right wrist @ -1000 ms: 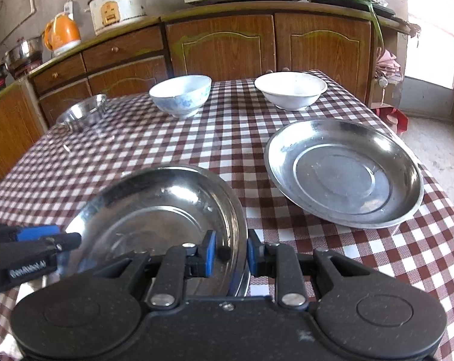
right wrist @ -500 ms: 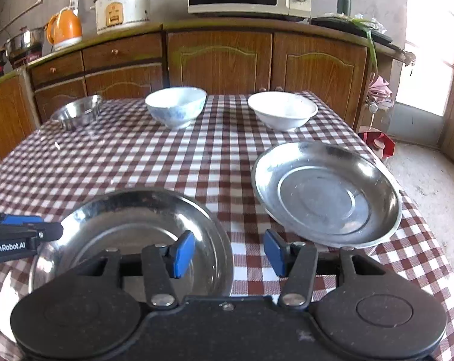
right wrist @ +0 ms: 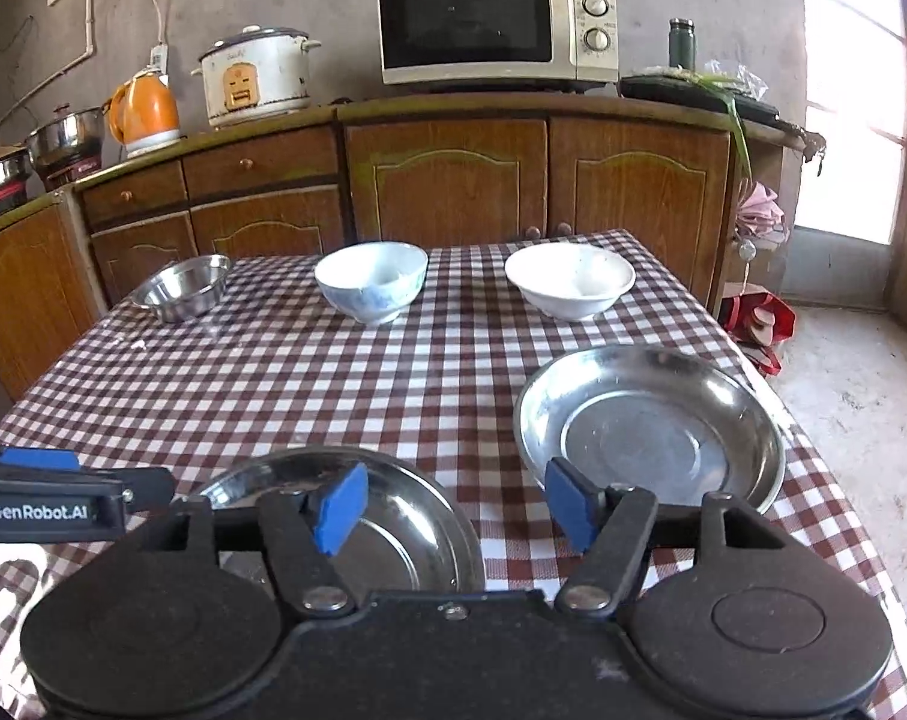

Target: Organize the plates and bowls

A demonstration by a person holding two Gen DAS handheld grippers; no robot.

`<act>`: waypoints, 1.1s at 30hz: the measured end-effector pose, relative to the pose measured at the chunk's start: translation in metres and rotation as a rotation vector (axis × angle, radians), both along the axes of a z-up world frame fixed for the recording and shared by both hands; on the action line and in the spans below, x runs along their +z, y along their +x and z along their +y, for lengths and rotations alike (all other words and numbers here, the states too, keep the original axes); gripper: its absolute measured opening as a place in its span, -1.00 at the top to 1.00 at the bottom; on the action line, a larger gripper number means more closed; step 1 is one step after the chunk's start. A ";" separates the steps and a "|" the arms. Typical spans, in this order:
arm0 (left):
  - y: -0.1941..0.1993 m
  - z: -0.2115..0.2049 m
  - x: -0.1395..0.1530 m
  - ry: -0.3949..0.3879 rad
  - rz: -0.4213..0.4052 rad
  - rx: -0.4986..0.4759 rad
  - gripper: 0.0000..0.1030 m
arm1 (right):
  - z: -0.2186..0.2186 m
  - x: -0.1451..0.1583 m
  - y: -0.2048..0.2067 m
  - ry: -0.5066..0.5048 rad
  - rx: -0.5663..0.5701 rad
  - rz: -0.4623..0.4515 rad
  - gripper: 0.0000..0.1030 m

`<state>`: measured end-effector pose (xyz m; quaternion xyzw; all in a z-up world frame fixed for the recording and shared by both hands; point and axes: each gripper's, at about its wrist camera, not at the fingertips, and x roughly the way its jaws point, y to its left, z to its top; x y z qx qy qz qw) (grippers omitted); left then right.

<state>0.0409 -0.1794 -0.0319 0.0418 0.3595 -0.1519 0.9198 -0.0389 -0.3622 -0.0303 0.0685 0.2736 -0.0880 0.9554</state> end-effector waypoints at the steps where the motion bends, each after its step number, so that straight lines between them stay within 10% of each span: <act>1: -0.001 -0.001 0.002 -0.003 -0.005 0.000 -0.66 | 0.000 0.004 -0.001 -0.006 -0.005 -0.005 -0.53; 33: -0.016 -0.069 0.037 -0.041 -0.086 -0.143 -0.74 | -0.049 0.045 -0.034 0.014 -0.091 -0.039 -0.54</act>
